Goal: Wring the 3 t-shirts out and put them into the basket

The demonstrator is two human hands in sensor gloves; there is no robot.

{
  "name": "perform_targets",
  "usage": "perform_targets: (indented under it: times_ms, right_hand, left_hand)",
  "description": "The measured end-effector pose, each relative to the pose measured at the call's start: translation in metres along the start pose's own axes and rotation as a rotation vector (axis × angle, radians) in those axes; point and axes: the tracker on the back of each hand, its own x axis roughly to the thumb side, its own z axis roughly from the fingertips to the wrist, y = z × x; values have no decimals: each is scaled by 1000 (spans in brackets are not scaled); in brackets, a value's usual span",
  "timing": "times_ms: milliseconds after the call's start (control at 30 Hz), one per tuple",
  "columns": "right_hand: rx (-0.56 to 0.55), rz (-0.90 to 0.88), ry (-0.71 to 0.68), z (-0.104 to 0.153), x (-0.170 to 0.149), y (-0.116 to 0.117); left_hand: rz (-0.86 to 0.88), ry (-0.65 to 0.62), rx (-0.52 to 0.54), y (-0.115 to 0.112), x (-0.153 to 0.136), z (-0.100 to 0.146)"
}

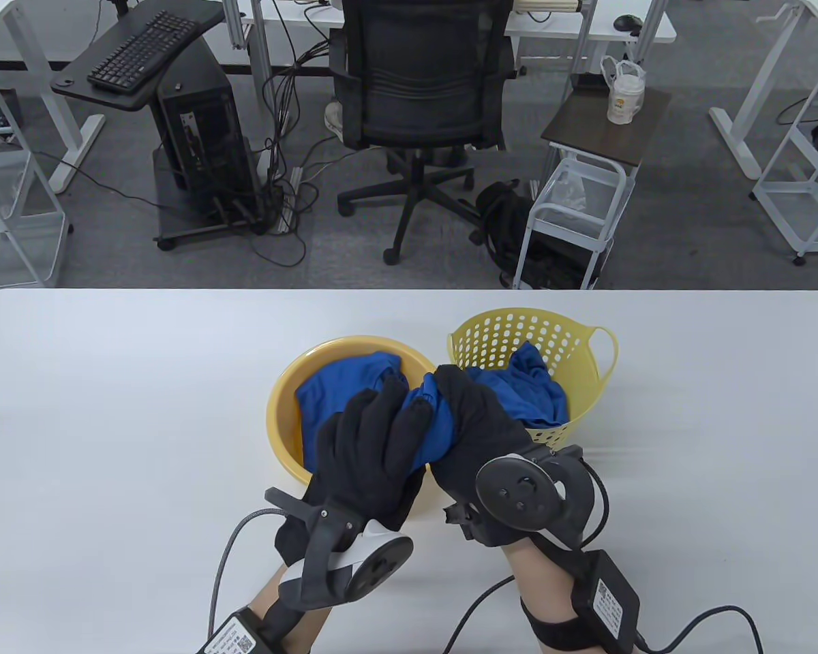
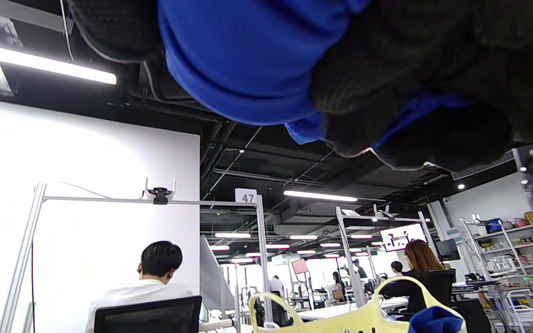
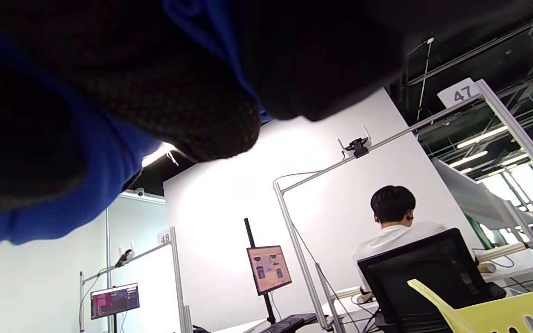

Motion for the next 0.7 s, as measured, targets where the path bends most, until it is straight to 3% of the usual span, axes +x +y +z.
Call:
perform_targets:
  times_ms: [533, 600, 700]
  right_hand:
    - [99, -20, 48, -5, -16, 16]
    - [107, -22, 45, -5, -17, 18]
    - [185, -35, 58, -6, -20, 23]
  left_hand:
    - [1, 9, -63, -18, -1, -1]
    - [8, 17, -85, -18, -2, -2]
    - [141, 41, -217, -16, -15, -5]
